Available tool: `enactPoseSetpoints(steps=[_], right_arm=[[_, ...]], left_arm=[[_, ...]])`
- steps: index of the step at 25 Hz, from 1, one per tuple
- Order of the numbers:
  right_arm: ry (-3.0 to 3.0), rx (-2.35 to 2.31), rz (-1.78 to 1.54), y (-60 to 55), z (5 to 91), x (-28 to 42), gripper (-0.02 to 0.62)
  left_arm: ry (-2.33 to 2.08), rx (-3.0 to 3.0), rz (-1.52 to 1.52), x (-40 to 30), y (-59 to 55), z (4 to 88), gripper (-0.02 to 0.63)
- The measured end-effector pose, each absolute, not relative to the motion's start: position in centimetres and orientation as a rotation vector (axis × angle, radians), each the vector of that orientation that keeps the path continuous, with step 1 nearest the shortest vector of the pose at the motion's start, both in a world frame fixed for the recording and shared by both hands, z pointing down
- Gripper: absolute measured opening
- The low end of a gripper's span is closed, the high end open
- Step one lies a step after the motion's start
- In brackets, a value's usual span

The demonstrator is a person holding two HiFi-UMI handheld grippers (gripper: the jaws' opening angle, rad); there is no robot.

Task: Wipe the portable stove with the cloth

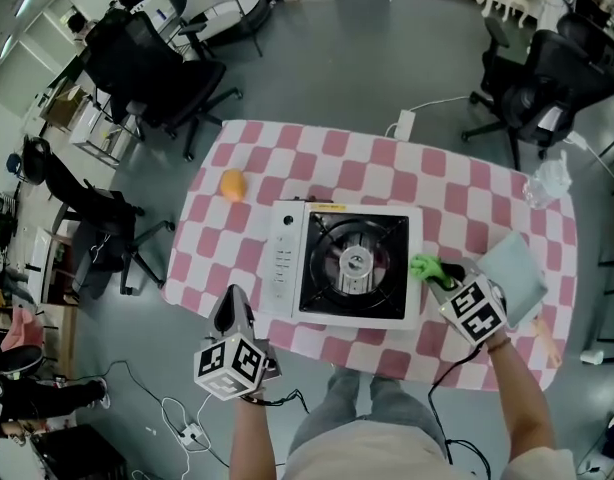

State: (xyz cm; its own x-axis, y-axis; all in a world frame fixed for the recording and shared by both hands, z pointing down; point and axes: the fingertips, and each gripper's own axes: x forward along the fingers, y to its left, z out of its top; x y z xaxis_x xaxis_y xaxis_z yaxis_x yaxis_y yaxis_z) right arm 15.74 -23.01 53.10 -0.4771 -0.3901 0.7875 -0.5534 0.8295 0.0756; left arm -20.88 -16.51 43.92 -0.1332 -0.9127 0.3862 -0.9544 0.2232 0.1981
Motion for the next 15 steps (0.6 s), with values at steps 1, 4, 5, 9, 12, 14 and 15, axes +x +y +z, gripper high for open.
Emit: enactPoseSetpoints(steps=[1, 4, 5, 9, 12, 14, 15], right_arm=[[-2.131, 0.691, 0.239, -23.3, 53.1, 15.8, 0.078], [-2.129, 0.696, 0.240, -24.1, 53.3, 15.7, 0.078], [-2.128, 0.697, 0.237, -24.4, 53.3, 15.7, 0.078], [-2.125, 0.700, 0.226, -25.5, 53.3, 15.8, 0.078], [-2.126, 0.707, 0.234, -26.3, 53.3, 15.8, 0.078], [-2.124, 0.714, 0.239, -26.8, 53.3, 15.9, 0.078], [-2.122, 0.717, 0.238, -27.1, 53.3, 15.9, 0.078]], left_arm=[[-2.084, 1.716, 0.135, -21.0, -16.5, 43.9, 0.000], [-2.099, 1.700, 0.136, -21.6, -16.4, 44.0, 0.000], [-2.104, 1.694, 0.134, -21.7, -16.4, 44.0, 0.000], [-2.116, 1.673, 0.128, -22.1, -16.5, 44.2, 0.000], [-2.123, 1.661, 0.122, -22.3, -16.7, 44.2, 0.000], [-2.125, 1.659, 0.119, -22.3, -16.9, 44.3, 0.000], [-2.125, 1.659, 0.118, -22.2, -16.9, 44.3, 0.000]])
